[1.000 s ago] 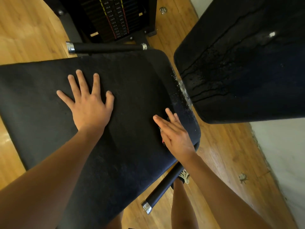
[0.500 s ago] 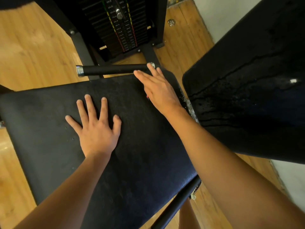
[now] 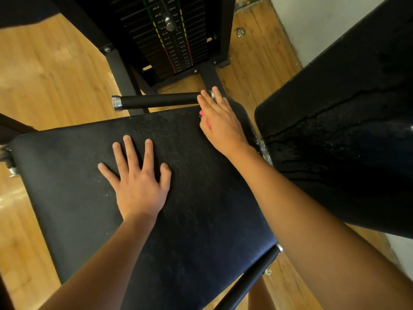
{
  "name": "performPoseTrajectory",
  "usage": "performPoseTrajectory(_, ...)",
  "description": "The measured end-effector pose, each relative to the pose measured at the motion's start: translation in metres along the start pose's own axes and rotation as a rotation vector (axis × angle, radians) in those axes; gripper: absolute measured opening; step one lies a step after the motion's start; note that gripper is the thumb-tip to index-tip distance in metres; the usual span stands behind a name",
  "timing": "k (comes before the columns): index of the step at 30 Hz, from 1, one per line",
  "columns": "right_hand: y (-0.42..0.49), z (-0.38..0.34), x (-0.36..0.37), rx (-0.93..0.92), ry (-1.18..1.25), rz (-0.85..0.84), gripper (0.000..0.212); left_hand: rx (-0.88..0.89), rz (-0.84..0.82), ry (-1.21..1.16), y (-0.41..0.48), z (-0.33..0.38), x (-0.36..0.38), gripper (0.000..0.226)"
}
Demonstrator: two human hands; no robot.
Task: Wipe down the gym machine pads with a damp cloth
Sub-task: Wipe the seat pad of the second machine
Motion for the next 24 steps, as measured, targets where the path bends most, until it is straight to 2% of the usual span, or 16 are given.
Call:
performPoseTrajectory(7,-0.051,0.004,-0.001,0.016,0.010,-0.020,0.052,0.013,0.021,0.004,0.000,-0.003,0.002,0.066)
performPoseTrajectory(17,0.007,0.002,0.000,0.090,0.023,-0.035,0.052,0.010,0.018,0.011,0.002,-0.003,0.001,0.065)
performPoseTrajectory(24,-0.027,0.008,0.002,0.078,0.008,-0.020,0.049,0.015,0.034,0.002,0.000,-0.003,0.004,0.065)
Point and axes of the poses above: each hand's wrist, its own y-axis towards the middle knuckle, its own x-axis out of the palm, z = x × y, the point moved 2 cm from there along y, towards the middle knuckle, and after that the axes turned 8 degrees about -y, right-handed, at the moved point
